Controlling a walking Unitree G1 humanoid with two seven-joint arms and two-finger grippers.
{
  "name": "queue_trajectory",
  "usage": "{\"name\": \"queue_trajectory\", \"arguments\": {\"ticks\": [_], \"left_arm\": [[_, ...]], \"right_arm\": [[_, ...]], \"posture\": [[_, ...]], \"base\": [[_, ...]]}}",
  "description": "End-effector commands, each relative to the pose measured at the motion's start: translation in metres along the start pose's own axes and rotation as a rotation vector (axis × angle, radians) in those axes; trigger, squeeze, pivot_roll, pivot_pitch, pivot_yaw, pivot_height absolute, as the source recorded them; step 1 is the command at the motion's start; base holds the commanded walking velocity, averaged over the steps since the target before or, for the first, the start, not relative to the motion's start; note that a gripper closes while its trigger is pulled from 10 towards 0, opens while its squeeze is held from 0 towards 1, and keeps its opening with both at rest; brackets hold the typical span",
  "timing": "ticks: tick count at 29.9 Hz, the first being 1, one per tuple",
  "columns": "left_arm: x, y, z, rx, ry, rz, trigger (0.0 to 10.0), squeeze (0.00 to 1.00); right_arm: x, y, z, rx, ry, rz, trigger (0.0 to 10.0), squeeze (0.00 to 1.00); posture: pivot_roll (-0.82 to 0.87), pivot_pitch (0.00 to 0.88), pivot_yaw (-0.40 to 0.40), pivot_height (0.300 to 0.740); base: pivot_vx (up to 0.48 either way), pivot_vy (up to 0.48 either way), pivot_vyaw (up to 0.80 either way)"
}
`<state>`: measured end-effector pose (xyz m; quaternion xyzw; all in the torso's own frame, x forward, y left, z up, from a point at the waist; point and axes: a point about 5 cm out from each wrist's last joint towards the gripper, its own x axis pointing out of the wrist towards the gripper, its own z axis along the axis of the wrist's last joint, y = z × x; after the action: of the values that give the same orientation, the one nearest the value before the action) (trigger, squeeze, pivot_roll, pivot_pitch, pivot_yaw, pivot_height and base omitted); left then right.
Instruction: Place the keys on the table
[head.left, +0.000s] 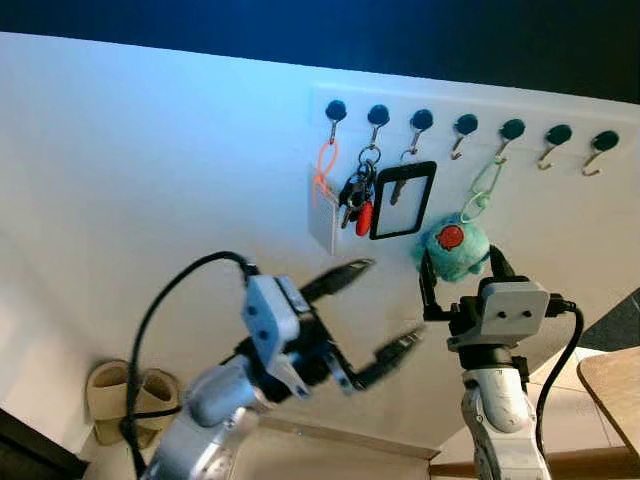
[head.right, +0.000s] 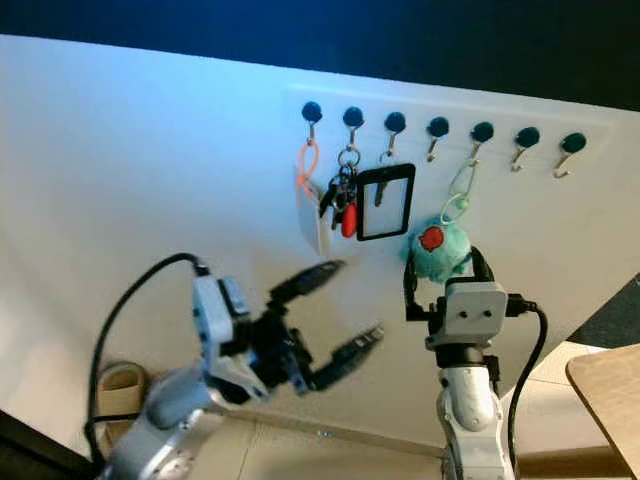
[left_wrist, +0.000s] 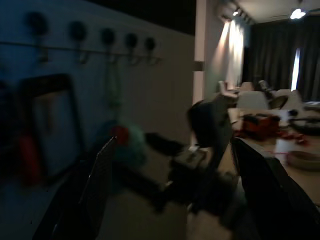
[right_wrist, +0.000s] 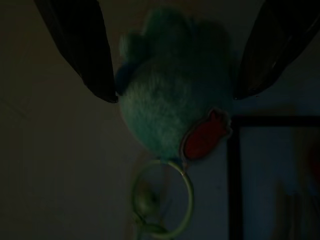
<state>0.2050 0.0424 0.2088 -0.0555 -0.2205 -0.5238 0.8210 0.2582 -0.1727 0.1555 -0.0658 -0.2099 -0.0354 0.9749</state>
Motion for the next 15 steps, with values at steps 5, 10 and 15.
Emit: {"name": "queue_trajectory", "arguments": {"ticks": [5,10,15], "left_arm": [[0.007,0.003,0.004,0.033,-0.013,0.017,10.0,0.0],[0.004,0.01,0.005,0.071,0.009,0.059,10.0,0.0],[0.002,0.018,0.008,0.094,-0.002,0.113,10.0,0.0]], "right_arm": [[0.001,-0.004,-0.001,0.002,0.009,-0.013,10.0,0.0],[0.003,-0.001,0.001,0.019,-0.004,-0.001,10.0,0.0],[0.004,0.001,0.001,0.034,-0.005,0.011,10.0,0.0]], "posture": [[0.03,0.088,-0.036,0.74],[0.03,0.087,-0.039,0.74],[0.03,0.088,-0.04,0.74]], "base": [[0.0,0.0,0.0],[0.0,0.0,0.0],[0.0,0.0,0.0]]}}
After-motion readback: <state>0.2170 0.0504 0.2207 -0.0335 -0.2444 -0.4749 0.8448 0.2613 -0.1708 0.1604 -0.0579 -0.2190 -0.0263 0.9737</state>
